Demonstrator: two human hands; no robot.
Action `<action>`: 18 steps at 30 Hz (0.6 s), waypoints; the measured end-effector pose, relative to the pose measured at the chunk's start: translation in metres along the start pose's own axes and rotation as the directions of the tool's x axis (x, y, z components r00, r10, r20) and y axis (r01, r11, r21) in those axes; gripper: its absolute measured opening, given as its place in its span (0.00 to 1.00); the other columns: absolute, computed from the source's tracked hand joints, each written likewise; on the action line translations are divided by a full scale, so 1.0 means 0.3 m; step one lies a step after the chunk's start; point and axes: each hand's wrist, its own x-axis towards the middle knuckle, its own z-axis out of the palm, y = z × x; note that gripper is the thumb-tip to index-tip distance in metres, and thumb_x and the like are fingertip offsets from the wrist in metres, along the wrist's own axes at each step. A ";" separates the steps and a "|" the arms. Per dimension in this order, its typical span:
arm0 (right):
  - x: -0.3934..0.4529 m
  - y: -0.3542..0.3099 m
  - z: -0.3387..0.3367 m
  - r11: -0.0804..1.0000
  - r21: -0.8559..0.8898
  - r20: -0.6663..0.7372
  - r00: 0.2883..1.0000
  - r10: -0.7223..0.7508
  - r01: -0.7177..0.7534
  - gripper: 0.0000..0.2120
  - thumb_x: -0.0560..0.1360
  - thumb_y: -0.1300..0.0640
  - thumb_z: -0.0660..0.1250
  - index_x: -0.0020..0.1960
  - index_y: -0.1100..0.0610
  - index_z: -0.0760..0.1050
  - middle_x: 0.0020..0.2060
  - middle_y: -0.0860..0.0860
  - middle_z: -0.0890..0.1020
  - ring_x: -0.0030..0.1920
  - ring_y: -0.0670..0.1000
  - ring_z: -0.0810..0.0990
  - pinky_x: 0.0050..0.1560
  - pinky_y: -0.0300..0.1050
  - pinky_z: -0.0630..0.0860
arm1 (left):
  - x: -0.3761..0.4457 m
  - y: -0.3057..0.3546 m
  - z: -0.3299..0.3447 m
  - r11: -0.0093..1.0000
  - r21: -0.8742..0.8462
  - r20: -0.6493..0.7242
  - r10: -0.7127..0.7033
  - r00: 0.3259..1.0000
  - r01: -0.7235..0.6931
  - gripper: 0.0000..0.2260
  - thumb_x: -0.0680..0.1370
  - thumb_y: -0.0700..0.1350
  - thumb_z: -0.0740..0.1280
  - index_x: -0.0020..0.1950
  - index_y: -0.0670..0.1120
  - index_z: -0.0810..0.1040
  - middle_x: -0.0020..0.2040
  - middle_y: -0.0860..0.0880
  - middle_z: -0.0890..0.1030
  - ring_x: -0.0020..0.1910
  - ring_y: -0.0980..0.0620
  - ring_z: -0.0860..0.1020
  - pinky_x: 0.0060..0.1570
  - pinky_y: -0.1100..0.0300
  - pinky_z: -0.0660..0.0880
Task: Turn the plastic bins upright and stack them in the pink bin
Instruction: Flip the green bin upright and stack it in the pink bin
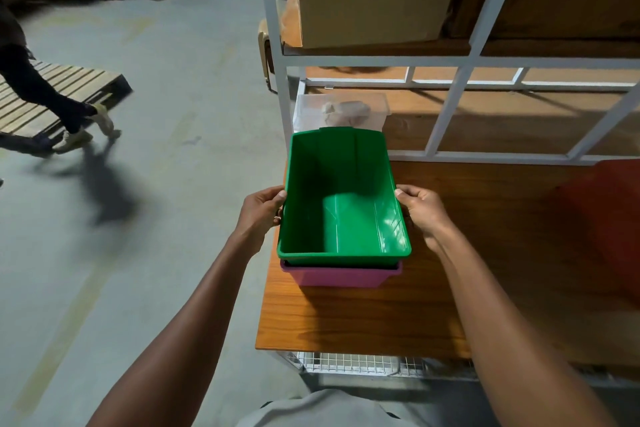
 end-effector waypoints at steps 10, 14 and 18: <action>0.023 0.075 0.002 0.997 -0.056 -0.016 0.998 0.058 -0.059 0.15 0.83 0.58 0.66 0.70 0.55 0.79 0.62 0.53 0.83 0.51 0.51 0.79 0.39 0.42 0.74 | -0.004 -0.033 0.007 0.996 0.084 0.007 -0.042 0.999 0.041 0.14 0.86 0.43 0.64 0.70 0.45 0.82 0.57 0.44 0.86 0.52 0.42 0.80 0.56 0.40 0.81; 0.025 0.076 -0.006 0.996 -0.074 -0.019 0.999 0.050 -0.051 0.15 0.84 0.58 0.66 0.69 0.55 0.79 0.61 0.52 0.83 0.45 0.48 0.79 0.38 0.40 0.77 | -0.019 -0.032 0.006 0.993 0.113 0.003 -0.040 0.999 0.040 0.14 0.86 0.43 0.64 0.70 0.45 0.81 0.57 0.45 0.85 0.49 0.46 0.79 0.46 0.52 0.77; 0.016 0.079 -0.016 0.997 -0.069 -0.022 0.999 0.045 -0.047 0.14 0.84 0.58 0.66 0.69 0.54 0.79 0.60 0.51 0.83 0.43 0.49 0.79 0.36 0.40 0.76 | -0.031 -0.026 0.009 0.990 0.139 -0.018 -0.020 1.000 0.022 0.14 0.86 0.44 0.65 0.71 0.45 0.81 0.58 0.46 0.84 0.47 0.48 0.78 0.41 0.56 0.76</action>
